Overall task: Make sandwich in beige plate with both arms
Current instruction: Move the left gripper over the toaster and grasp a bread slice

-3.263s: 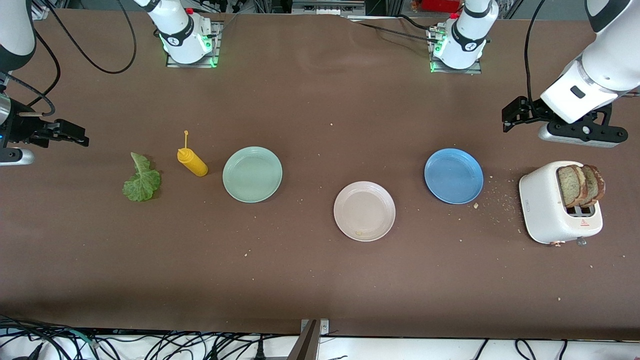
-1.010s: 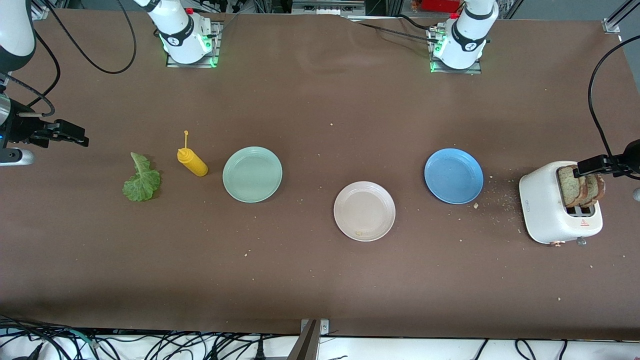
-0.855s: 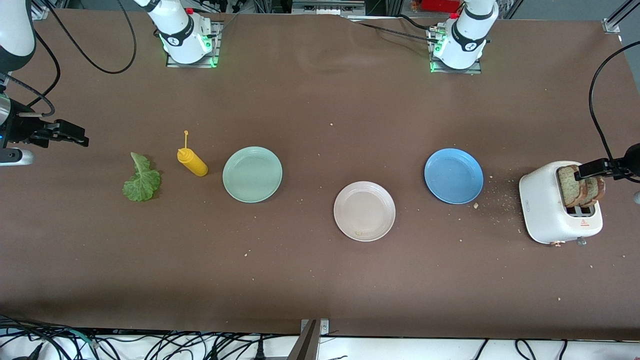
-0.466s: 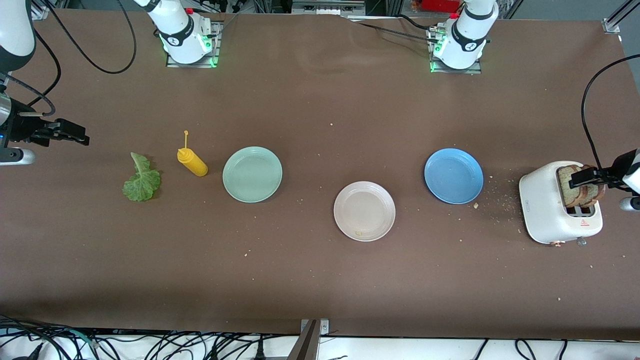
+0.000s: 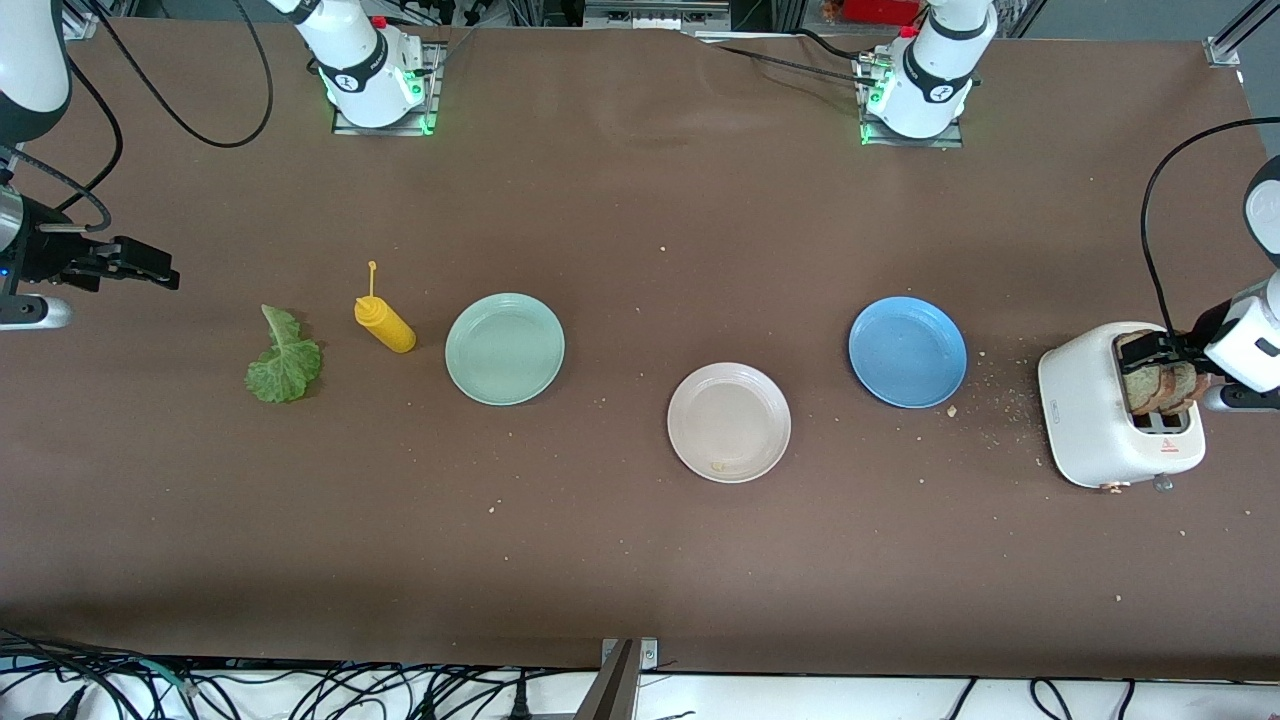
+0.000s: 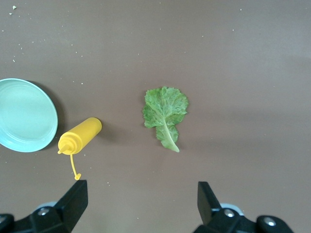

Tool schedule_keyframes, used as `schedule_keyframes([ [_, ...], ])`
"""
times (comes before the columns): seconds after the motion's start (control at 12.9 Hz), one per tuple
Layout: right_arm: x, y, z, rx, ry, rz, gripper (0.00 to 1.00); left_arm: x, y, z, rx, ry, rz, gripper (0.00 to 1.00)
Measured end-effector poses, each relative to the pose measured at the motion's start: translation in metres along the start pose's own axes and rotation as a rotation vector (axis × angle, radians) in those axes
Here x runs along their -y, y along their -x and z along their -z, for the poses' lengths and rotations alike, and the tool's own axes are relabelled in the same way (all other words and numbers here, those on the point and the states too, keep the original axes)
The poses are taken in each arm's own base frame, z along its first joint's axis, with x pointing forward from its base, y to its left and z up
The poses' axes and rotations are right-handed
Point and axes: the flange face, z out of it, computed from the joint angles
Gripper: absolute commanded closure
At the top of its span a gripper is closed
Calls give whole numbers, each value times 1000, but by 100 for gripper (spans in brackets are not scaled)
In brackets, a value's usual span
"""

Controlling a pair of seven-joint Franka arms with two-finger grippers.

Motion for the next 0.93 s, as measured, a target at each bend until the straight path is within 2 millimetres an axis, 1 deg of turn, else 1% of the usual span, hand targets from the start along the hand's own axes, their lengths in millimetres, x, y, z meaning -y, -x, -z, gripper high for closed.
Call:
schedule_keyframes([
  [0.16,0,0,0,0,0,0,0,2,4,-7,-34,-6,4,0],
  [0.31,0,0,0,0,0,0,0,1,8,-18,-71,-10,4,1],
  [0.39,0,0,0,0,0,0,0,0,11,-24,-76,-10,2,6],
  [0.54,0,0,0,1,0,-1,0,0,16,-32,-69,-7,4,39],
  [0.62,0,0,0,1,0,-1,0,1,18,-34,-65,-6,7,59],
  [0.7,0,0,0,1,0,-1,0,3,20,-36,-60,-5,10,82],
  [0.78,0,0,0,1,0,-1,0,5,22,-38,-55,-4,14,98],
  [0.93,0,0,0,1,0,-1,0,12,25,-41,-50,-3,26,100],
])
